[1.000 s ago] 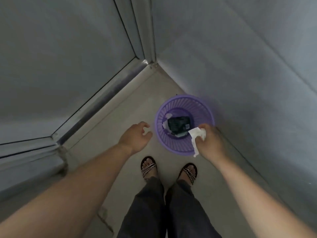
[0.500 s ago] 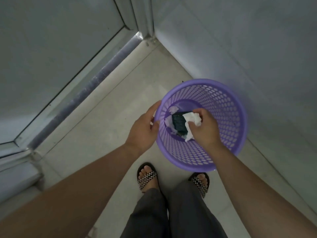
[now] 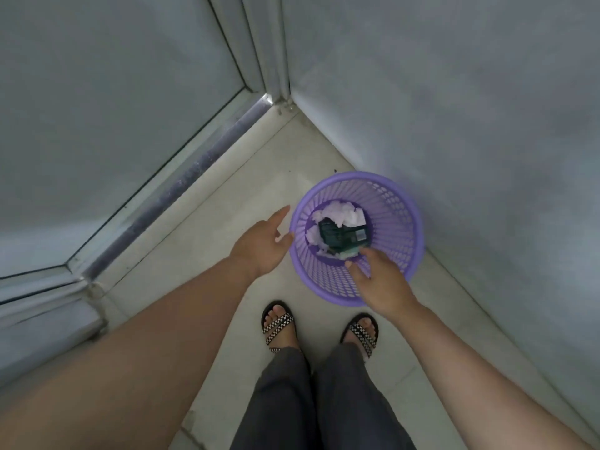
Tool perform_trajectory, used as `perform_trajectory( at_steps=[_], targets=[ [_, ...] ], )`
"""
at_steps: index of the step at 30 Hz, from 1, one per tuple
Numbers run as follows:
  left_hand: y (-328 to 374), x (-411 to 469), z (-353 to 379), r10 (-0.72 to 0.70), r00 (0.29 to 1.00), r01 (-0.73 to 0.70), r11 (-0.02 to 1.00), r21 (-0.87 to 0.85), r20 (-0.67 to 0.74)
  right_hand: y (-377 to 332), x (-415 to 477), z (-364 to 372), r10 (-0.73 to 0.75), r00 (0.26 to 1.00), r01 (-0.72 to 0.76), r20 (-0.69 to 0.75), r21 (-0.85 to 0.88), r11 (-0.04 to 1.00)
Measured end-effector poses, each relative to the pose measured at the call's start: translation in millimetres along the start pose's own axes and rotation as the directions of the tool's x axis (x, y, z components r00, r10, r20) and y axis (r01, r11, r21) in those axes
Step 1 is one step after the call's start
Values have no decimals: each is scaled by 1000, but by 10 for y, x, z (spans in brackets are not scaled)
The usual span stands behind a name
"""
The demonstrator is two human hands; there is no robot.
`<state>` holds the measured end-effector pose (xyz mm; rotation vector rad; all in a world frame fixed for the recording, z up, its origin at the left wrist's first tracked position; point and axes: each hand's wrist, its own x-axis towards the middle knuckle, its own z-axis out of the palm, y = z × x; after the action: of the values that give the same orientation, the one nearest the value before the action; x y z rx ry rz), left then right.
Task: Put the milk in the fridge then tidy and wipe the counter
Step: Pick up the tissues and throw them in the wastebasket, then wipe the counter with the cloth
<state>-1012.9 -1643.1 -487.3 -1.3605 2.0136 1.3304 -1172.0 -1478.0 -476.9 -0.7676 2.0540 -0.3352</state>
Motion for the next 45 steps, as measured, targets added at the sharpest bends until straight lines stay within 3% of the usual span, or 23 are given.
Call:
perform_trajectory(
  at_steps=[4,8,10,17,20,23,29,37,45],
  targets=[
    [369,-661,-318,34,999,-36,999,32,37,-387,-678,-470,-46,999,46,-5,-9,999],
    [786,-1511,-791,124,982,-158,951,265,140,-823,-1376,-1041,-52,998,50,-32,-51,997],
    [1045,-1972,-1064,152,980,-184,938,293,130,-1087,-1751,-1370,-68,998,67,-17,-59,996],
    [1751,-3770,-1804,198,980,-192,969,153,-28,-1913,-3177,-2268,-151,987,153,-57,30,988],
    [1896,-4391,-1945,202,971,-203,979,7,-125,-2154,-3679,-2538,-178,981,188,-83,141,972],
    [1996,-4796,-1997,197,943,-239,962,-134,-267,-2304,-4041,-2706,-240,961,263,-137,184,947],
    [2045,-5205,-1899,269,901,-343,922,-181,-341,-2301,-4350,-2724,-337,928,369,-156,270,889],
    [2249,-5413,-1457,63,869,-263,898,-352,-490,-2073,-4245,-3149,-445,896,438,-13,196,877],
    [2862,-5782,-420,-181,800,-250,766,-592,-572,-1456,-4401,-3360,-618,754,623,224,58,780]
  ],
)
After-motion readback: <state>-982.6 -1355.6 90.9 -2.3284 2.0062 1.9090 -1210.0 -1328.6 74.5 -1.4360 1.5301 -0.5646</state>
